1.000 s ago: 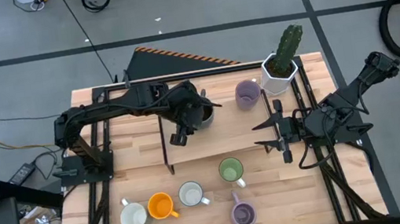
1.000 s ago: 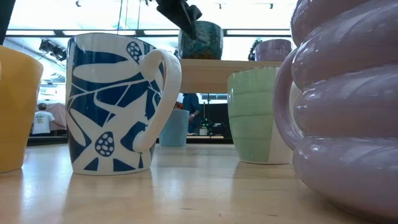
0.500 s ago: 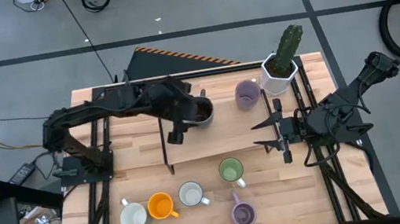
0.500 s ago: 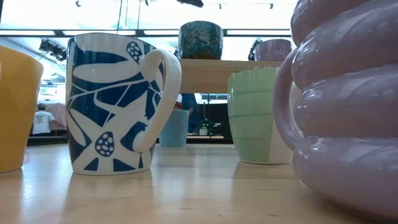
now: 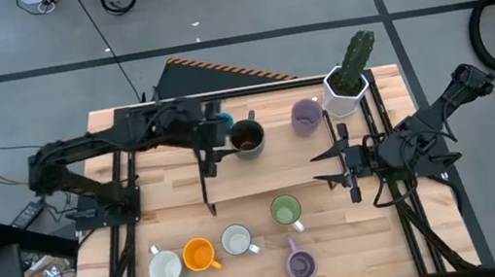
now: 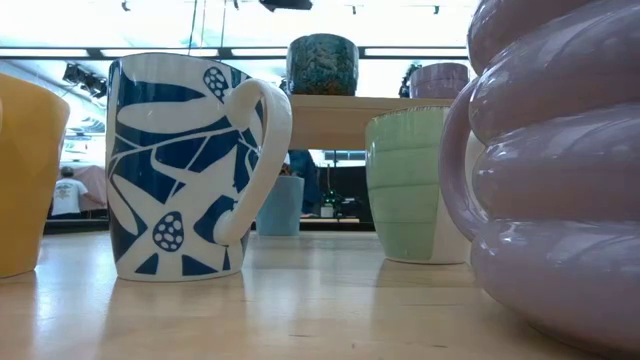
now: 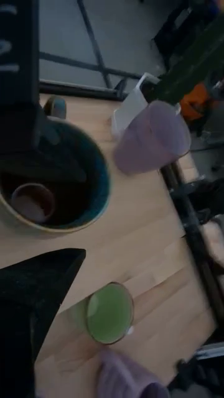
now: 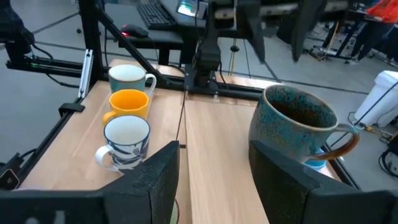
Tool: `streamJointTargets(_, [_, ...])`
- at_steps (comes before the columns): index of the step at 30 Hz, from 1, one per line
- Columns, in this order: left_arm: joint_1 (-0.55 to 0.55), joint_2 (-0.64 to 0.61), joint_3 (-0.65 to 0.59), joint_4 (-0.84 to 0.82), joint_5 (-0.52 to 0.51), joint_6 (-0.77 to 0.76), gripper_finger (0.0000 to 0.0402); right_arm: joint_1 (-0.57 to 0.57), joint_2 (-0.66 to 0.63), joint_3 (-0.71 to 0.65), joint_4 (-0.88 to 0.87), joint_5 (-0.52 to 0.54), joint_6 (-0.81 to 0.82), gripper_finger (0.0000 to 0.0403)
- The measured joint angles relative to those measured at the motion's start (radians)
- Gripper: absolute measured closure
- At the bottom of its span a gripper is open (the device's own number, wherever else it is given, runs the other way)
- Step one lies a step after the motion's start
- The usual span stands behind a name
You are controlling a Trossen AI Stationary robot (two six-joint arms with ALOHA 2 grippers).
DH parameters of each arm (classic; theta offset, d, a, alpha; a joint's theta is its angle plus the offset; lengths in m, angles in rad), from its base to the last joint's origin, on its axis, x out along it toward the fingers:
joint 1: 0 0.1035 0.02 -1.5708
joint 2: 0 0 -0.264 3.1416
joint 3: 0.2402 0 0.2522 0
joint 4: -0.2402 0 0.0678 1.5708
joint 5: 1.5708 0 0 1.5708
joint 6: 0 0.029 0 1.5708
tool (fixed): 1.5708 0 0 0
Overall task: Place coffee mugs
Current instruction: Put the green-brown mug on the shelf
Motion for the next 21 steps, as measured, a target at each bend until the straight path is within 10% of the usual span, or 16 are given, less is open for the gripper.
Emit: streamJointTargets(21, [0.065,-0.622,-0.728,0.440,0.031,-0.264,0.0230,-0.201,0.111,0.090,0.031,-0.207,-0.008,0.0204])
